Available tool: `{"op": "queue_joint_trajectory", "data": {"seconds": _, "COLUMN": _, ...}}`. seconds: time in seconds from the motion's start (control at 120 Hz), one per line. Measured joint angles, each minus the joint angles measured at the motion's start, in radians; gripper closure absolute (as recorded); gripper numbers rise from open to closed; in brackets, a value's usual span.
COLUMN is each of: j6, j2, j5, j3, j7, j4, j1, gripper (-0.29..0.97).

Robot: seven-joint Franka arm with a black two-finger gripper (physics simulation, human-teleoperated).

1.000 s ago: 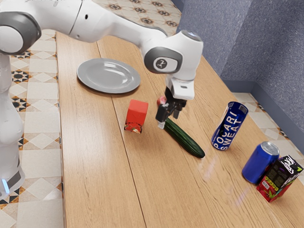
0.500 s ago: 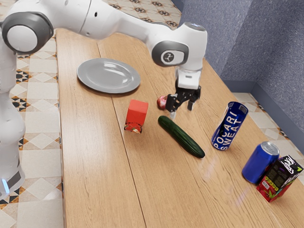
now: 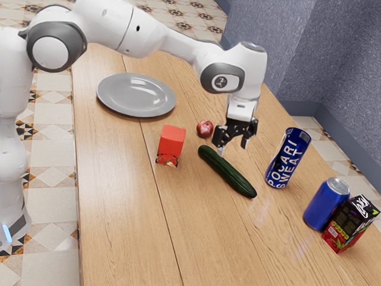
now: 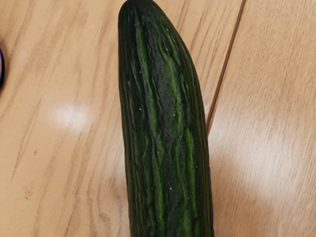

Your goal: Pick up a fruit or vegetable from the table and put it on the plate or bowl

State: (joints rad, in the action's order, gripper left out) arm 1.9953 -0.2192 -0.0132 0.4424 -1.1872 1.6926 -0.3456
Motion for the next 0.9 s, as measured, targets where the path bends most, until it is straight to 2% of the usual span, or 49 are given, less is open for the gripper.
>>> {"op": "queue_joint_trajectory", "data": {"seconds": 0.417, "j6": 0.003, "j2": -0.129, "j5": 0.023, "j3": -0.015, "j7": -0.030, "j4": 0.005, "j1": 0.009, "gripper": 0.00}}
{"op": "queue_joint_trajectory", "data": {"seconds": 0.625, "j6": 0.004, "j2": -0.117, "j5": 0.014, "j3": -0.016, "j7": -0.022, "j4": 0.000, "j1": 0.018, "gripper": 0.38}}
{"op": "queue_joint_trajectory", "data": {"seconds": 0.75, "j6": 0.007, "j2": -0.103, "j5": 0.008, "j3": -0.016, "j7": -0.017, "j4": -0.001, "j1": 0.019, "gripper": 0.45}}
{"op": "queue_joint_trajectory", "data": {"seconds": 0.8, "j6": 0.000, "j2": -0.047, "j5": -0.005, "j3": -0.019, "j7": -0.008, "j4": 0.000, "j1": 0.019, "gripper": 0.47}}
{"op": "queue_joint_trajectory", "data": {"seconds": 0.85, "j6": -0.020, "j2": 0.048, "j5": -0.016, "j3": -0.086, "j7": 0.004, "j4": 0.002, "j1": 0.062, "gripper": 0.46}}
{"op": "queue_joint_trajectory", "data": {"seconds": 0.9, "j6": -0.051, "j2": 0.131, "j5": -0.022, "j3": -0.237, "j7": 0.021, "j4": 0.001, "j1": 0.167, "gripper": 0.45}}
